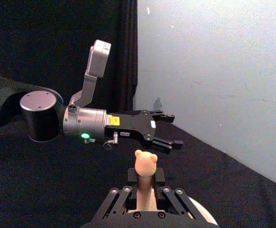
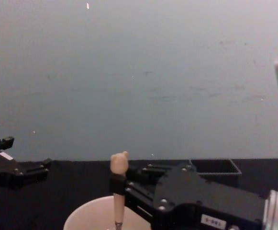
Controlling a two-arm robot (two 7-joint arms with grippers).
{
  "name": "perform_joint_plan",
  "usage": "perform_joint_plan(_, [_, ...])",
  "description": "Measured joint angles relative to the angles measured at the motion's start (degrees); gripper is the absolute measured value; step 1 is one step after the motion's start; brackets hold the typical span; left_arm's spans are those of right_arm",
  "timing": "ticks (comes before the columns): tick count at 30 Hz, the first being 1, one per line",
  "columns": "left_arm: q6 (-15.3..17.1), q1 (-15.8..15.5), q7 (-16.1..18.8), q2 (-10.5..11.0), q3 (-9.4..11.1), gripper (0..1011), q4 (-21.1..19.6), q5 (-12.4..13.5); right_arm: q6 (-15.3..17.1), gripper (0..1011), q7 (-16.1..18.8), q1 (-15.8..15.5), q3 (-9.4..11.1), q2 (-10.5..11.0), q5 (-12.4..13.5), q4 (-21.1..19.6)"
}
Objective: Pick up the stirring spoon with one hand, stir inside the cup, then place it back in its original position.
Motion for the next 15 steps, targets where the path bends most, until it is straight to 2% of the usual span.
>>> perform_joint_plan(15, [0.0,0.0,0.0,0.0,0.0,1001,0.0,0.0,-0.7,211,-0.6,2.7,-1.1,-2.8,-1.1,4.0])
